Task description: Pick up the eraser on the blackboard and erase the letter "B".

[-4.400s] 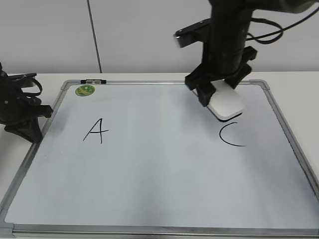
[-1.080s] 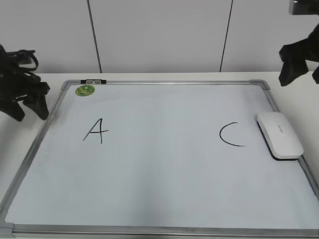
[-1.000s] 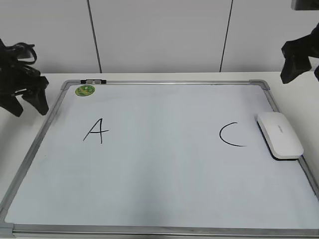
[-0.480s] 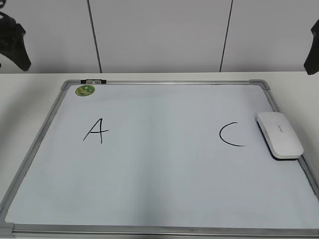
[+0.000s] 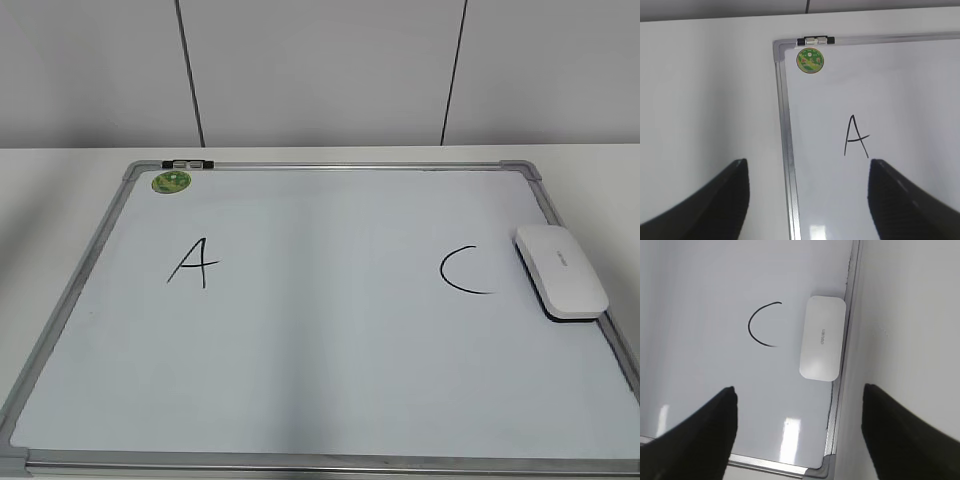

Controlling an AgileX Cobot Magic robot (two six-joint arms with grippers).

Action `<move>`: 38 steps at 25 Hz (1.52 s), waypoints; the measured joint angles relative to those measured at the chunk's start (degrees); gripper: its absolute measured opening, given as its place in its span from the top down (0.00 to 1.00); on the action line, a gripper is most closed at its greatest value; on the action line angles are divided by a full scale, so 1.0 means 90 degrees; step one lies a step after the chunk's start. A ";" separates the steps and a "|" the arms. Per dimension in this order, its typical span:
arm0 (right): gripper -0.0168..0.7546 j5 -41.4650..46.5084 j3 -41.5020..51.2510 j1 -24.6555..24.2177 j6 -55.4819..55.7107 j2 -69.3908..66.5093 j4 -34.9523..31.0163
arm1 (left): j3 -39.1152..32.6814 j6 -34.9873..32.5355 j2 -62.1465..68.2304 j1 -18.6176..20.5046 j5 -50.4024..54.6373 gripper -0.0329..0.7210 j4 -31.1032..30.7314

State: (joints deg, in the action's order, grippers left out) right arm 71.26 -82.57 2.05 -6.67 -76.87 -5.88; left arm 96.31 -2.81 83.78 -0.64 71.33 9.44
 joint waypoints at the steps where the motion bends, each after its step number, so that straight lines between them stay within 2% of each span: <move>1: 0.21 0.0000 0.0000 0.0000 0.0000 0.0063 -0.0034 | -0.0144 0.0000 -0.0222 0.0000 0.0003 0.24 0.0000; 6: 0.21 0.0059 0.0000 0.0000 -0.0011 0.0738 -0.0188 | -0.1177 0.0003 -0.1270 0.0000 0.0028 0.25 0.0059; 10: 0.21 0.0098 0.0000 0.0000 -0.0011 0.1496 -0.0204 | -0.1904 0.0013 -0.2224 0.0000 0.0065 0.25 0.0360; 18: 0.21 0.0135 0.0149 0.0000 0.0084 0.3041 -0.0251 | -0.2905 0.0013 -0.4327 0.0000 0.0141 0.26 0.0457; 21: 0.21 0.0145 0.0616 0.0000 0.0128 0.3635 -0.0266 | -0.3353 0.0013 -0.4927 0.0000 0.0154 0.26 0.0457; 29: 0.21 0.0173 0.2814 0.0000 0.0224 0.5404 -0.0210 | -0.4364 0.0013 -0.6337 0.0000 0.0178 0.26 0.0270; 38: 0.21 0.0187 0.4407 0.0000 0.0369 0.6725 0.0653 | -0.5597 0.0016 -0.7415 0.0000 0.0199 0.26 -0.0092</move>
State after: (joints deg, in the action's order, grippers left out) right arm 72.95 -42.90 2.05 -3.35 -16.35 0.00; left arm 45.94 -2.67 17.04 -0.64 73.13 8.61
